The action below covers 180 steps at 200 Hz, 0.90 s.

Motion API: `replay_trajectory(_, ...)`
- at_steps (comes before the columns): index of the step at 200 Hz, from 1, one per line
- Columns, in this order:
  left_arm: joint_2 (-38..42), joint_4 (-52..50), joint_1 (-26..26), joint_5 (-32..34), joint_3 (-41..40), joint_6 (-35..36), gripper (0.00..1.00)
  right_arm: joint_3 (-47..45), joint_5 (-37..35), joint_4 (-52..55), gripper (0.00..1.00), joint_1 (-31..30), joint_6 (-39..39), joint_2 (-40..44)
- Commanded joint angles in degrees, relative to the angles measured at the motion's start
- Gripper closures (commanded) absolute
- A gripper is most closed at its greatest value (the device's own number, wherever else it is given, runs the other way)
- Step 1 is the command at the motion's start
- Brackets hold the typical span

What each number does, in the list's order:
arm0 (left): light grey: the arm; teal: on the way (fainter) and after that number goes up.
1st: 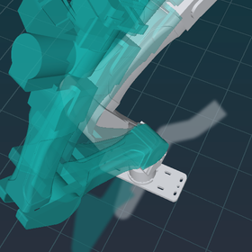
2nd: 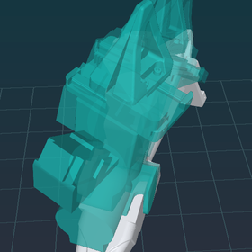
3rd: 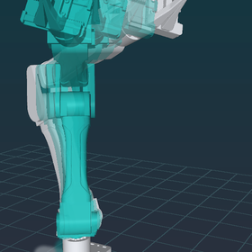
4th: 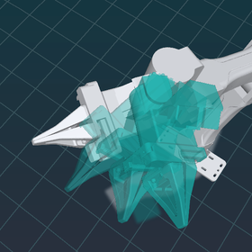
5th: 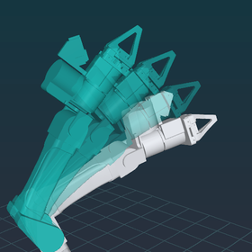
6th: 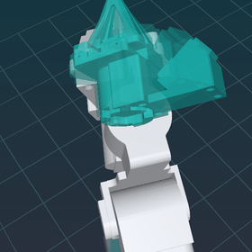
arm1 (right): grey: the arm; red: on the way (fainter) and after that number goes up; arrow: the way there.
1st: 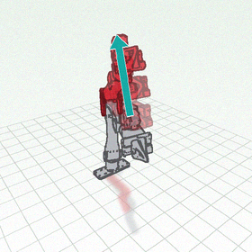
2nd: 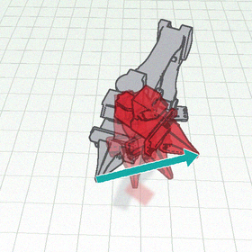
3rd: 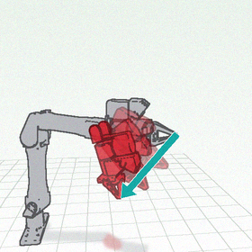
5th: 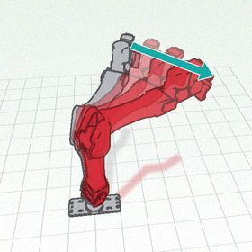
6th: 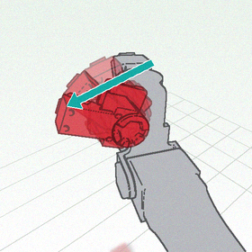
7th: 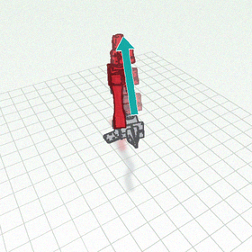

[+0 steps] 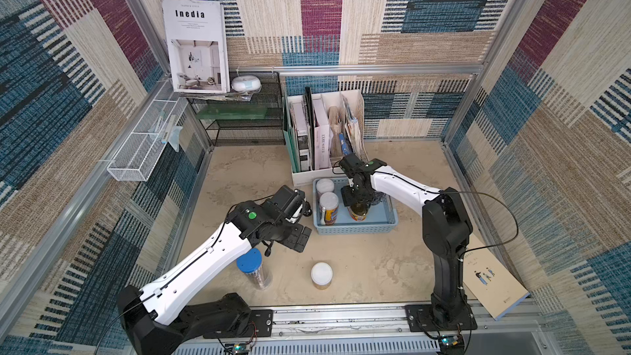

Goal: Put the canned food in the basket
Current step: Place the canned food in the basket.

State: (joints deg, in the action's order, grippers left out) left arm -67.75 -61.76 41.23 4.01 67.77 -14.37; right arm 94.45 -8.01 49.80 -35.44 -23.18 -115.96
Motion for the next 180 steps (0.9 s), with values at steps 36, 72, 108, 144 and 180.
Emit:
replay_trajectory(36,0.86,0.46,-0.07,-2.49,-0.99,-0.39,0.02,0.75,2.79,-2.82,0.29,0.21,-3.15,-4.57)
replay_trajectory(72,1.54,-0.04,-0.02,-3.0,-1.06,-0.47,0.03,0.04,2.89,-4.16,0.3,0.24,-4.73,-5.64)
replay_trajectory(108,2.28,-0.27,-0.01,-3.25,-1.55,-0.95,0.02,-0.83,3.26,-4.88,0.21,0.22,-4.92,-5.34)
replay_trajectory(144,3.21,-0.24,0.04,-4.15,-2.2,-1.54,0.01,-3.27,2.72,-6.97,0.11,0.32,-5.21,-3.24)
replay_trajectory(180,6.04,-0.1,0.36,-6.12,-2.21,-2.05,0.01,-4.05,1.75,-6.9,0.05,0.24,-4.88,1.12)
